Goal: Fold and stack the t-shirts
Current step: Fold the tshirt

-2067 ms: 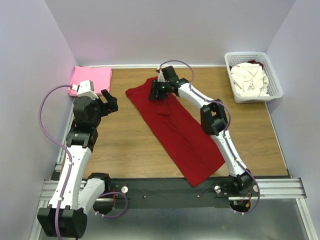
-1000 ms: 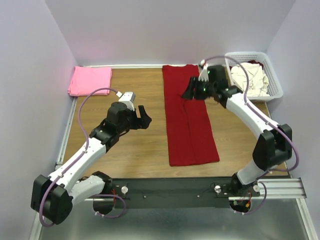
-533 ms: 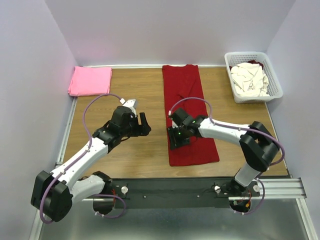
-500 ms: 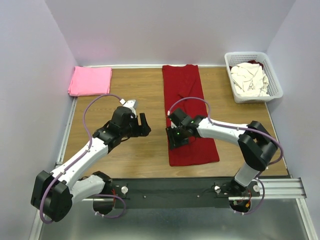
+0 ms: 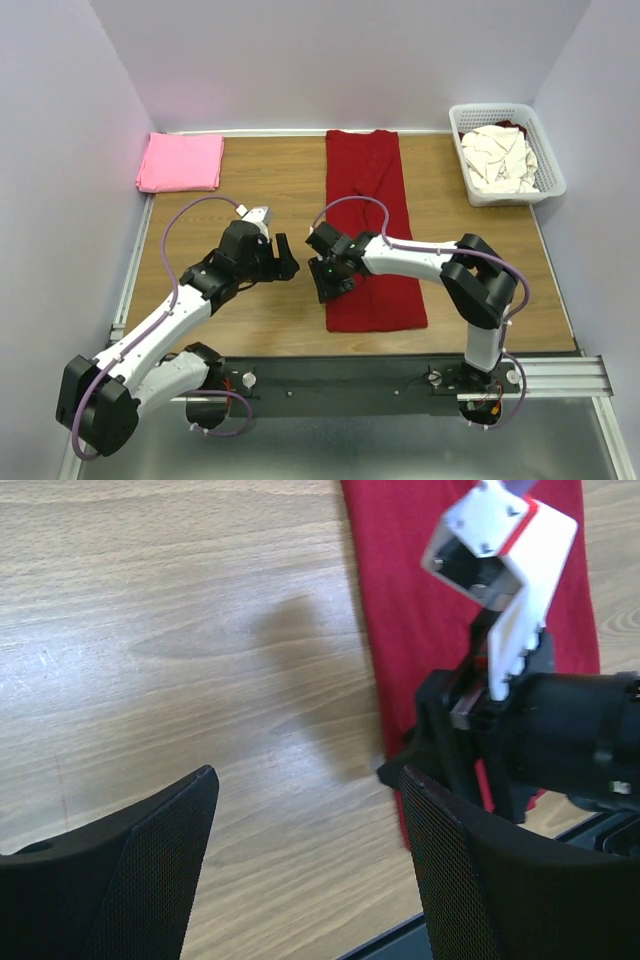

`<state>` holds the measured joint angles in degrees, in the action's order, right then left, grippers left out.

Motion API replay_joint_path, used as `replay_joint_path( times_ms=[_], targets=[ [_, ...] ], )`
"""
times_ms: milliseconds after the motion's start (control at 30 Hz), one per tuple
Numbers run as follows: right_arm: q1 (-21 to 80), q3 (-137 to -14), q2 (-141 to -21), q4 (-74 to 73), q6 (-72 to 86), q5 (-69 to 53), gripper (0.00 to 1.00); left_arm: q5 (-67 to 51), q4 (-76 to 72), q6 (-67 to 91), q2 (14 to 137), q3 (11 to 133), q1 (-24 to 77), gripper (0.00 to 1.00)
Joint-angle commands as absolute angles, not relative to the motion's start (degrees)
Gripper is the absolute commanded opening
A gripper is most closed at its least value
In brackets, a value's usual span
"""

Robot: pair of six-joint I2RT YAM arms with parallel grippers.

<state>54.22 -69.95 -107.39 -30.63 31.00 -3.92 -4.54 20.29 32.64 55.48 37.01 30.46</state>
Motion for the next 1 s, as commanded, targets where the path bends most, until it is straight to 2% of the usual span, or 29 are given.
replay_joint_path(
  times_ms=[0, 200, 400, 633, 967],
  targets=[
    [56.6, -74.0, -111.8, -32.2, 31.3, -5.4, 0.49, -5.2, 22.5, 33.0, 53.4, 36.2, 30.8, 0.8],
    [56.6, -78.5, -112.3, -33.7, 31.7, -2.5, 0.5, -5.1, 24.6, 33.3, 51.3, 36.7, 30.8, 0.8],
    [56.3, -74.8, -102.8, -41.4, 33.6, 10.4, 0.51, -5.9, 25.1, 34.1, 49.8, 36.3, 31.1, 0.79],
    [51.1, -60.9, -87.3, -48.4, 39.7, 16.3, 0.54, -7.4, 25.1, 34.8, 53.7, 36.8, 34.6, 0.79],
    [43.7, -41.7, -70.5, -51.2, 46.5, 9.7, 0.56, -8.2, 26.3, 38.8, 64.3, 37.9, 42.7, 0.75]
  ],
)
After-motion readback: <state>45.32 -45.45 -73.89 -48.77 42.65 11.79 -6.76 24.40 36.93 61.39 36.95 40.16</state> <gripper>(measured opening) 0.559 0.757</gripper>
